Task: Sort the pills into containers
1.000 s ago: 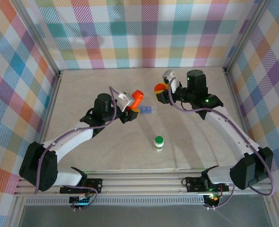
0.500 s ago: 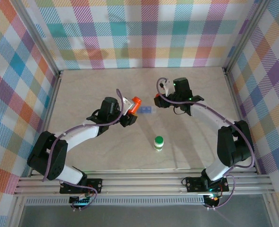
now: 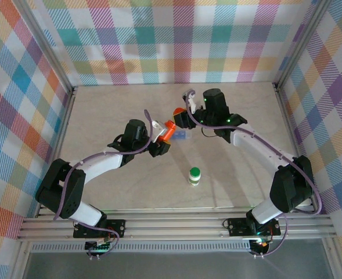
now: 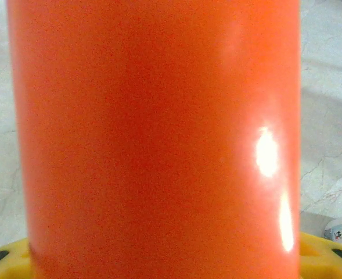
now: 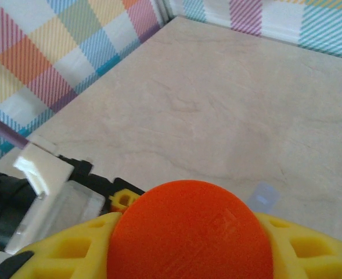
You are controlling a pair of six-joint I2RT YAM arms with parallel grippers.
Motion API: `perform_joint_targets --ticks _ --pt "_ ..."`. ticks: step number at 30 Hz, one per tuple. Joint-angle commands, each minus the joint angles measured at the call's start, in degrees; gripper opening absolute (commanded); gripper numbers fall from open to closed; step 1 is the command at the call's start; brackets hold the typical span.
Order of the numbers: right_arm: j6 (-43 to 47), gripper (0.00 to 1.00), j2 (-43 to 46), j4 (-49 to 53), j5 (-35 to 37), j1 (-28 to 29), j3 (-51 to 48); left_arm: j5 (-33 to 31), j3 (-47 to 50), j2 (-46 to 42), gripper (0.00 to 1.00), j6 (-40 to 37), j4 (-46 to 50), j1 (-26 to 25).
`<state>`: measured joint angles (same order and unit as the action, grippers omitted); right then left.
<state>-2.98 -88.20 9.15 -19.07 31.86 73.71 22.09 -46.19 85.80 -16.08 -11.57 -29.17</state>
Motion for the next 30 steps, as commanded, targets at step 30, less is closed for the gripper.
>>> perform_joint_targets --ticks 30 --pt "2.3 0.27 -4.7 7.1 7.5 1.4 6.2 -0.6 4.5 -6.9 0.00 1.8 -11.7 -0.3"
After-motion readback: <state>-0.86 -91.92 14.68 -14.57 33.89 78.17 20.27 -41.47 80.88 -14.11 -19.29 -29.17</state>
